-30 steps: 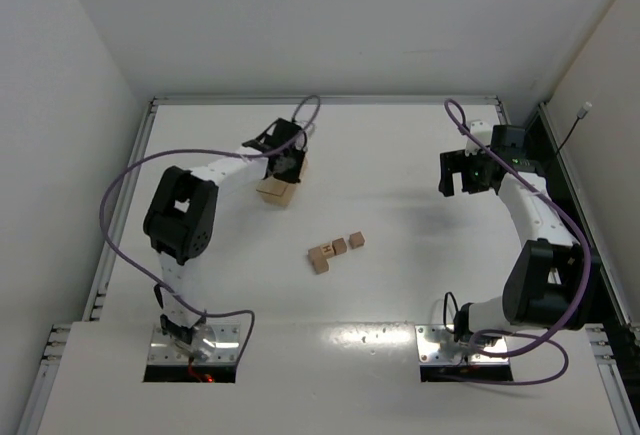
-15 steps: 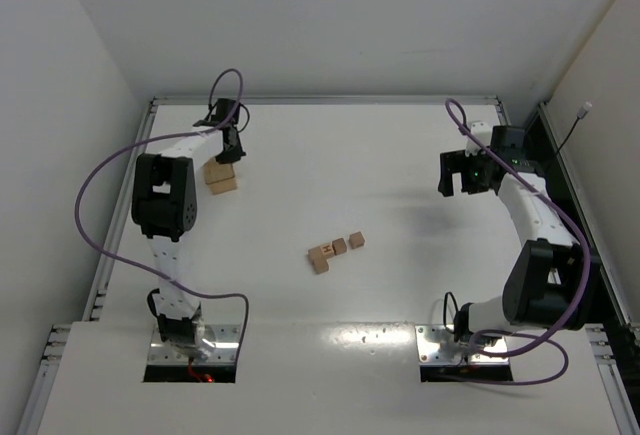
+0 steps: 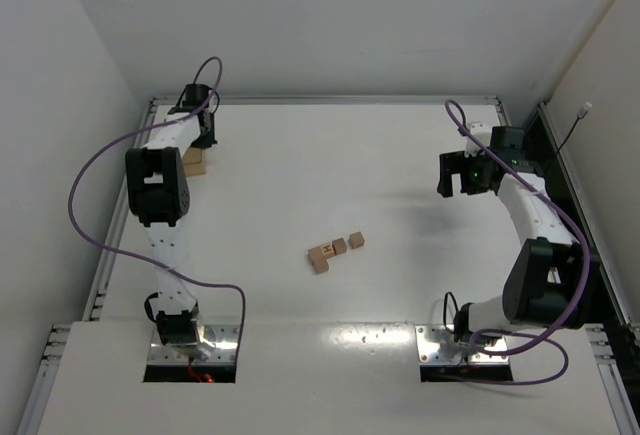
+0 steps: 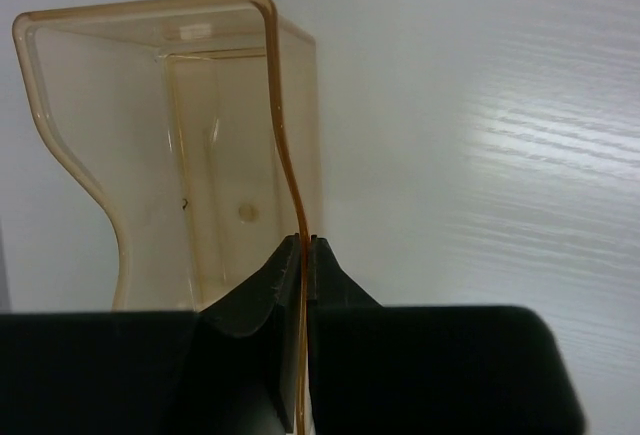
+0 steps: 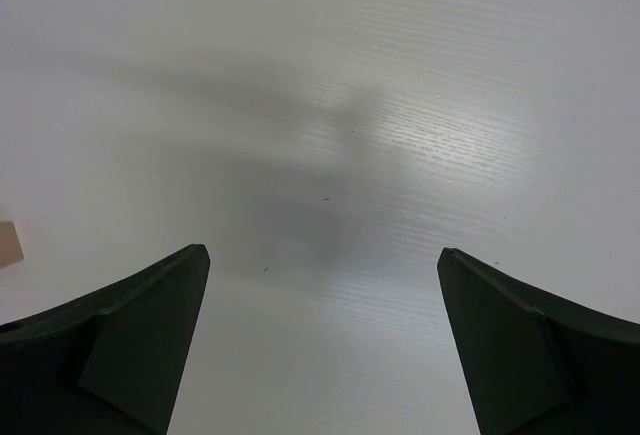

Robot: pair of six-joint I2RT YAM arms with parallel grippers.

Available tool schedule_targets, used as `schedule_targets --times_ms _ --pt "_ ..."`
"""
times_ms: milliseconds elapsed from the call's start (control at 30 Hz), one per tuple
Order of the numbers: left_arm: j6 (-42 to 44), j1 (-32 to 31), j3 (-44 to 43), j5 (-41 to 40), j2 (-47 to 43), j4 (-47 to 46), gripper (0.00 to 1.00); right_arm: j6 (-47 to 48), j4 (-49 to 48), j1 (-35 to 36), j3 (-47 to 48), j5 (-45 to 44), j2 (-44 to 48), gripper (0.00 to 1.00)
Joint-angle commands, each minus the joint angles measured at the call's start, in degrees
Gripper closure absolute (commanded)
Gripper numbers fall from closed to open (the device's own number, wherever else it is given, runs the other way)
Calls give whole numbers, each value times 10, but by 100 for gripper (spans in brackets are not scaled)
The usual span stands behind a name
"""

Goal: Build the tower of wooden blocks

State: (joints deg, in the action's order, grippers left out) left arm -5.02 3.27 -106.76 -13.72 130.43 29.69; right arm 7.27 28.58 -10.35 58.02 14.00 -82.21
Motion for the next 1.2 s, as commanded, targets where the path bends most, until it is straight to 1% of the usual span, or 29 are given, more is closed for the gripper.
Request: schedule_targets --times_ms 0,167,200,233,300,333,433,567,700,800,933,1000,1033,1100,1133,1167 --pt "64 24 -7 -6 19 31 100 -9 -17 3 0 12 -1 4" --pt "84 35 -20 1 32 31 99 -15 -22 3 0 17 -6 4" --pt "84 41 -20 1 32 31 81 -15 -22 3 0 17 -6 4" --pt "84 41 -20 8 32 31 72 -15 -22 3 0 17 -6 4" --pt "84 41 -4 13 32 31 58 -15 -22 3 0 17 -6 4" --pt "84 41 4 13 17 25 40 -15 -22 3 0 17 -6 4" --pt "79 41 17 18 -3 12 20 -15 -22 3 0 17 -6 4" --pt "74 41 30 11 -32 -2 13 -15 -22 3 0 17 -6 4" --pt "74 41 23 40 -97 7 12 -15 -22 3 -5 23 -6 4" --pt "74 34 -21 56 -132 36 12 -15 -27 3 -5 28 -6 4" --pt "74 7 -94 69 -176 67 12 -20 -33 9 -5 28 -6 4" --pt "74 -12 -111 77 -190 97 12 -14 -33 15 -5 28 -6 4" --pt "74 -19 -111 110 -197 108 12 -14 -27 20 -5 28 -1 4" --pt "87 -45 -85 148 -227 136 13 24 -13 33 1 28 5 5" --pt "98 -56 -65 208 -239 146 13 49 -1 39 9 40 13 7" --pt "110 -85 -10 233 -251 153 14 105 24 54 15 58 18 7"
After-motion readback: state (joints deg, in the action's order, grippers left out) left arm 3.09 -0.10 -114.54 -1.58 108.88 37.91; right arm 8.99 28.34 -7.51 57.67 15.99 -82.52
